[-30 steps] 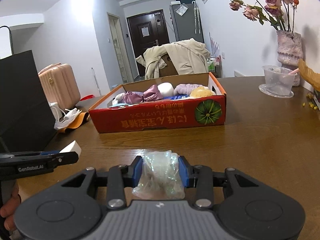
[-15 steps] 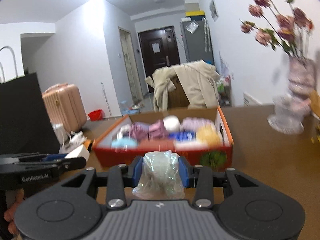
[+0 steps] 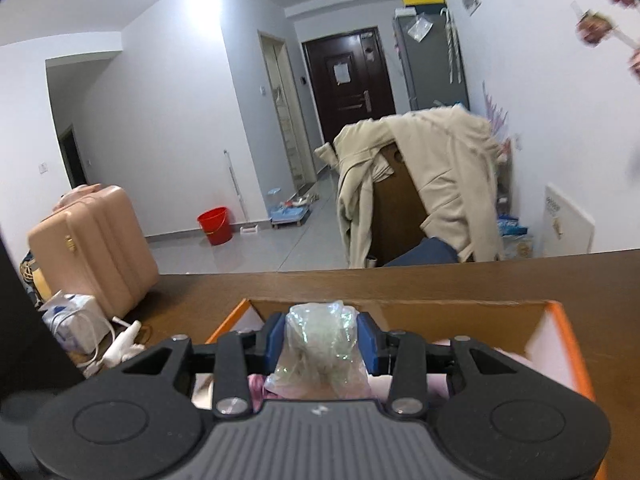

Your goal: Organize soft objects

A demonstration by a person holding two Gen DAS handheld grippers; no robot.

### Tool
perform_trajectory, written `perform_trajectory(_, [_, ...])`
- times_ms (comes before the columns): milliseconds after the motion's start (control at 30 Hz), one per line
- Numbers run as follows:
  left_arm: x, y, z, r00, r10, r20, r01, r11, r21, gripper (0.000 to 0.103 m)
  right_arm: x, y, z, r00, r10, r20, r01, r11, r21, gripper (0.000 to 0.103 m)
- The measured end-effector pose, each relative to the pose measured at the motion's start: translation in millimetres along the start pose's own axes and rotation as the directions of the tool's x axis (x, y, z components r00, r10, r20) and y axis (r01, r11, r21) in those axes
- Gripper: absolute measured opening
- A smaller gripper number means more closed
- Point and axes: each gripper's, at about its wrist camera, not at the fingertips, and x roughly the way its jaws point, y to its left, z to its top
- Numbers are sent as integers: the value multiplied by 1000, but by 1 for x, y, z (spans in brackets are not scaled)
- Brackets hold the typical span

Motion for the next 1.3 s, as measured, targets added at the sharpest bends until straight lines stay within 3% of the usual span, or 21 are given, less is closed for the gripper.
perform_trajectory(33, [8,3,2,1000,-7,-6,7,1000,-11,38,12,0,3,1000,11,-2,-11,1000,9,45])
perform_trajectory(100, [22,5,4,1000,-21,-19,21,1000,-13,41,32,-2,6,1000,17,-7,-17,1000,10,58])
perform_trajectory(200, [35,8,5,999,-39,-30,39,999,-21,44,36,-8,3,1000,1,12,-1,1000,30,59])
perform_trajectory(267, [41,9,4,998,-54,-31,53,998,-36,64,33,-15,-1,1000,-15,11,15,999,38,60])
perform_trajectory(333, [40,9,3,999,-47,-16,46,997,-55,75,24,-21,-3,999,-41,3,40,999,37,60])
perform_trajectory(567, [13,4,17,1000,-27,12,28,997,-68,79,-33,-28,-6,994,-100,33,101,994,-45,67])
perform_trajectory(700, [-15,-8,22,999,-7,46,8,999,-41,87,-69,-33,-5,990,-137,33,139,988,-60,73])
perform_trajectory(900, [-49,-24,27,996,50,76,-49,999,-17,88,-124,-40,-7,974,-222,34,224,972,-68,78])
perform_trajectory(1033, [-79,-33,26,984,93,154,-90,996,-24,98,-160,-39,-13,970,-233,74,238,969,-68,83])
perform_trajectory(1300, [-118,-39,17,964,135,229,-131,991,-32,103,-199,-22,-31,965,-222,138,235,968,-86,86])
